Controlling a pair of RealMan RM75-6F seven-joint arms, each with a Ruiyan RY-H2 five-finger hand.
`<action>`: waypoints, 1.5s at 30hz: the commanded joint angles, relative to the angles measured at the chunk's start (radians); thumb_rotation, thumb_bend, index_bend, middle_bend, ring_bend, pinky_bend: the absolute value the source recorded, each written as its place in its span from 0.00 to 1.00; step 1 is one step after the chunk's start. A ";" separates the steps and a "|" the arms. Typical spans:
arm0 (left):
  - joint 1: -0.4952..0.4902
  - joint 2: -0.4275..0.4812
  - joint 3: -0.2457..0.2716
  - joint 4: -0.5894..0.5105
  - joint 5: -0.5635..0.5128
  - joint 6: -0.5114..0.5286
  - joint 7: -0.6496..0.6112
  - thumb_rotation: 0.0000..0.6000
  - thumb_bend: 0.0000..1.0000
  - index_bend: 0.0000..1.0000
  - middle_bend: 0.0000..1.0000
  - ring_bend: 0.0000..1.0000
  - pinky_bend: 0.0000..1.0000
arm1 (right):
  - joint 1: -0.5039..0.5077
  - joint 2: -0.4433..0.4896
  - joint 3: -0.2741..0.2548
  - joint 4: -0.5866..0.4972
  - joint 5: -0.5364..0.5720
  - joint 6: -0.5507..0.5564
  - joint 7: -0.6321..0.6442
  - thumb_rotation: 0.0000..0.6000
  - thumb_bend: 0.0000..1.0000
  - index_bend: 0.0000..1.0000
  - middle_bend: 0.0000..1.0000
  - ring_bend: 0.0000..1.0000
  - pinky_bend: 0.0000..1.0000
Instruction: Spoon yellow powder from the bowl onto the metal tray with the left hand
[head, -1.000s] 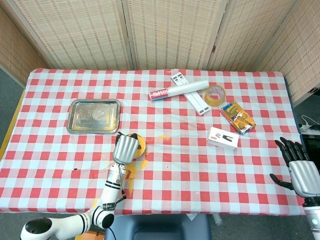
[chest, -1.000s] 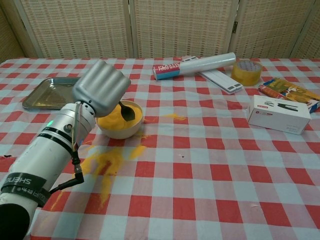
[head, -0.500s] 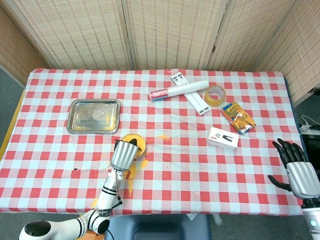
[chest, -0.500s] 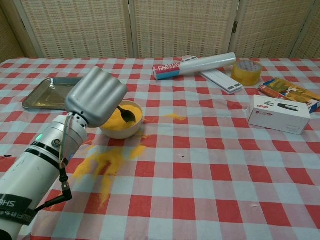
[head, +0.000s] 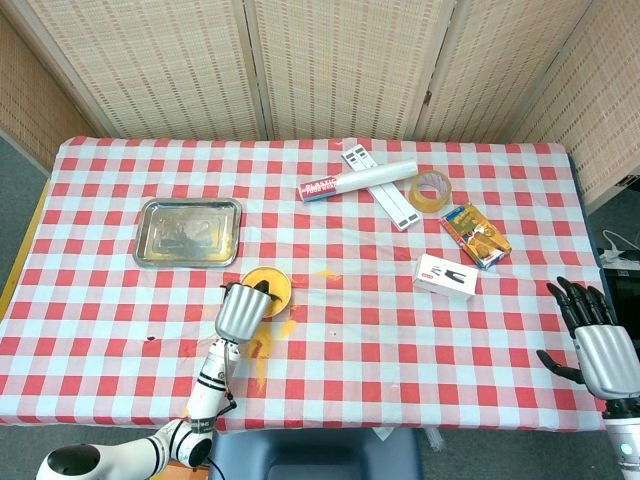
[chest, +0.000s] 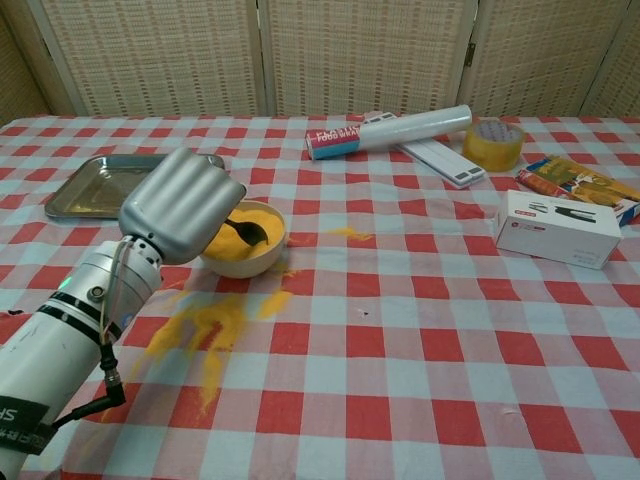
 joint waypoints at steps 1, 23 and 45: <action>0.001 0.001 -0.002 0.001 -0.002 -0.004 -0.003 1.00 0.49 0.49 1.00 1.00 1.00 | -0.002 0.001 0.000 -0.002 -0.002 0.005 -0.001 1.00 0.12 0.00 0.00 0.00 0.00; 0.025 0.114 -0.020 -0.120 -0.009 -0.010 -0.029 1.00 0.48 0.36 1.00 1.00 1.00 | -0.004 -0.003 0.000 -0.002 -0.005 0.007 -0.012 1.00 0.12 0.00 0.00 0.00 0.00; 0.000 0.401 -0.054 -0.407 -0.237 -0.293 -0.161 1.00 0.48 0.26 1.00 1.00 1.00 | 0.001 -0.019 0.002 -0.005 0.010 -0.010 -0.051 1.00 0.12 0.00 0.00 0.00 0.00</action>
